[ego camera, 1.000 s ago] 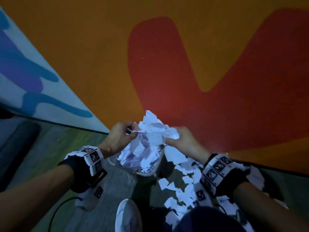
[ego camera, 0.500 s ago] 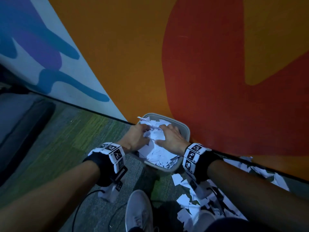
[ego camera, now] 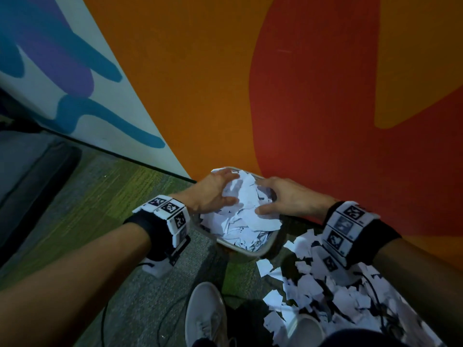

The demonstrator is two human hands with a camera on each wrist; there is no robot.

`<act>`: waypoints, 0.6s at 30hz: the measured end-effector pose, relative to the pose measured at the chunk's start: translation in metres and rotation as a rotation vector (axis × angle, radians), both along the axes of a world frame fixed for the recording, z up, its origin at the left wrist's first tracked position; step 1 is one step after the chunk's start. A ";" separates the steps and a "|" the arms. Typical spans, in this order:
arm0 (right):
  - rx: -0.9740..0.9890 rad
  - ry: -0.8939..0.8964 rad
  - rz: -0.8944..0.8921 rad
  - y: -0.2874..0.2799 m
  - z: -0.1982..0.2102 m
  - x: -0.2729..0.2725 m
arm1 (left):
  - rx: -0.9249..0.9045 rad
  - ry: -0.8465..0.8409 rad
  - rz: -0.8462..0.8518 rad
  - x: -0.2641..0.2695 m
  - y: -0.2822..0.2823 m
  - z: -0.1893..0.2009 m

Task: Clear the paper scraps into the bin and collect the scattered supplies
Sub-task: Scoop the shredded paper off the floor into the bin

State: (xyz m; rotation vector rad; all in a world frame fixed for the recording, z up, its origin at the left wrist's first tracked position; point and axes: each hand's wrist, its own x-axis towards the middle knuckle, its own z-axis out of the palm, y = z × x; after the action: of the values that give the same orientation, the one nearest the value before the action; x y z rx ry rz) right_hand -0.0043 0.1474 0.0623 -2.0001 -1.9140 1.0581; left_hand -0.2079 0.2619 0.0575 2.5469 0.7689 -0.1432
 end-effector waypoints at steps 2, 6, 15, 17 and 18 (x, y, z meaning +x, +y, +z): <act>-0.076 -0.073 0.065 -0.002 -0.007 -0.003 | -0.047 0.099 -0.042 0.003 -0.004 -0.015; -0.139 -0.357 0.228 0.010 -0.036 -0.012 | -0.150 0.278 -0.044 0.006 -0.005 -0.044; -0.229 -0.502 0.218 0.026 -0.063 -0.034 | -0.205 0.344 -0.001 0.014 -0.006 -0.072; -0.234 -0.425 0.171 0.025 -0.055 -0.026 | -0.222 0.286 0.004 0.013 -0.003 -0.060; -0.226 -0.372 0.132 0.023 -0.049 -0.021 | -0.230 0.246 0.006 0.013 -0.002 -0.051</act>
State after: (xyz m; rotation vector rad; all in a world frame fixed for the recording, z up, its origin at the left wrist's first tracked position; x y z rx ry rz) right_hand -0.0249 0.1708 0.0134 -2.3622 -2.2223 1.0317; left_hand -0.1952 0.2603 0.0063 2.3333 0.7999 -0.5200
